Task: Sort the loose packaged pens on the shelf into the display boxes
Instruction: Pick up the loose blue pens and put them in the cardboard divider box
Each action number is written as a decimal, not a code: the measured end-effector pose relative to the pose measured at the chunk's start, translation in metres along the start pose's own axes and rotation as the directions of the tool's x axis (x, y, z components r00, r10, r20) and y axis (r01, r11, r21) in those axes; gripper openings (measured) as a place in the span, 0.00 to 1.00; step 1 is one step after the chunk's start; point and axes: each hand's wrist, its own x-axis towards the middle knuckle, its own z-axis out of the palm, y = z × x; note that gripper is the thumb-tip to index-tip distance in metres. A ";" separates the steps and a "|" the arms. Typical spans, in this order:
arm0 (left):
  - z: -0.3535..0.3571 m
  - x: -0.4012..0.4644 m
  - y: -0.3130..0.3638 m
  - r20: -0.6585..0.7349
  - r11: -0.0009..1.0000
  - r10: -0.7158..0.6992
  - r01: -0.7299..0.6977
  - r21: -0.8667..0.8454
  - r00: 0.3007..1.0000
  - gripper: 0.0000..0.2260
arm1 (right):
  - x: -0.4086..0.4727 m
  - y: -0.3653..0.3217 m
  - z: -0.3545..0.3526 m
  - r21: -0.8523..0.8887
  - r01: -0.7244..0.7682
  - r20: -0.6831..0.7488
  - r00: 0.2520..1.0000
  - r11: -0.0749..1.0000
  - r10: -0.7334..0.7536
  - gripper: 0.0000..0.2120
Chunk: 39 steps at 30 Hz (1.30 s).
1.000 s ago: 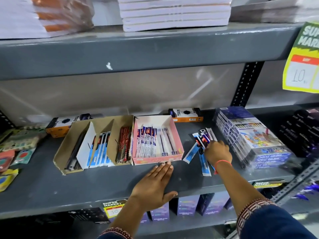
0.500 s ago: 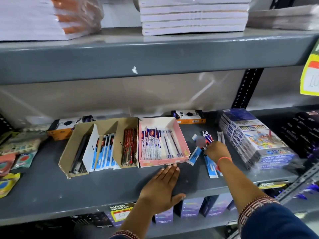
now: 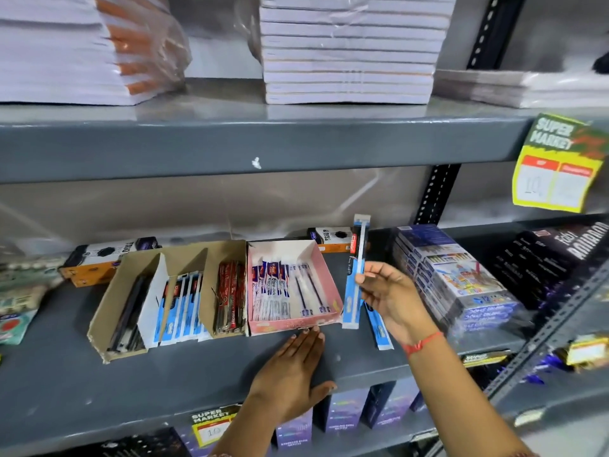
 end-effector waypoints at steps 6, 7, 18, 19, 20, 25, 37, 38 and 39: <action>0.001 0.000 0.000 -0.012 0.999 0.011 -0.011 0.033 1.000 0.41 | -0.012 0.000 -0.004 0.012 0.025 0.004 1.000 1.000 -0.025 0.13; 0.001 -0.001 0.000 -0.010 0.999 0.013 -0.013 0.034 1.000 0.42 | -0.012 -0.001 -0.005 0.016 0.030 0.002 1.000 0.999 -0.030 0.13; -0.009 -0.041 -0.029 -0.018 0.994 -0.108 0.107 -0.035 0.994 0.33 | -0.002 0.004 0.046 -0.088 -0.025 0.041 0.999 0.996 0.029 0.12; -0.010 -0.054 -0.040 -0.016 0.989 -0.145 0.144 -0.026 0.989 0.33 | 0.002 0.008 0.061 -0.101 -0.050 0.064 0.996 0.994 0.056 0.13; -0.011 -0.065 -0.050 -0.013 0.984 -0.177 0.176 -0.020 0.984 0.33 | 0.006 0.011 0.074 -0.117 -0.072 0.087 0.993 0.991 0.083 0.13; -0.015 -0.127 -0.099 -0.033 0.932 -0.361 0.360 -0.042 0.932 0.32 | 0.020 0.033 0.156 -0.260 -0.111 0.219 0.961 0.959 0.171 0.17; -0.027 -0.166 -0.139 -0.322 0.907 -0.419 0.409 -0.103 0.849 0.23 | 0.067 0.074 0.291 -0.799 0.104 0.275 0.939 0.592 0.206 0.19; -0.027 -0.166 -0.139 -0.330 0.908 -0.414 0.409 -0.088 0.848 0.24 | 0.069 0.078 0.297 -0.837 0.125 0.270 0.941 0.532 0.205 0.20; -0.027 -0.167 -0.141 -0.342 0.907 -0.417 0.411 -0.095 0.842 0.24 | 0.072 0.084 0.304 -0.872 0.146 0.269 0.940 0.467 0.209 0.20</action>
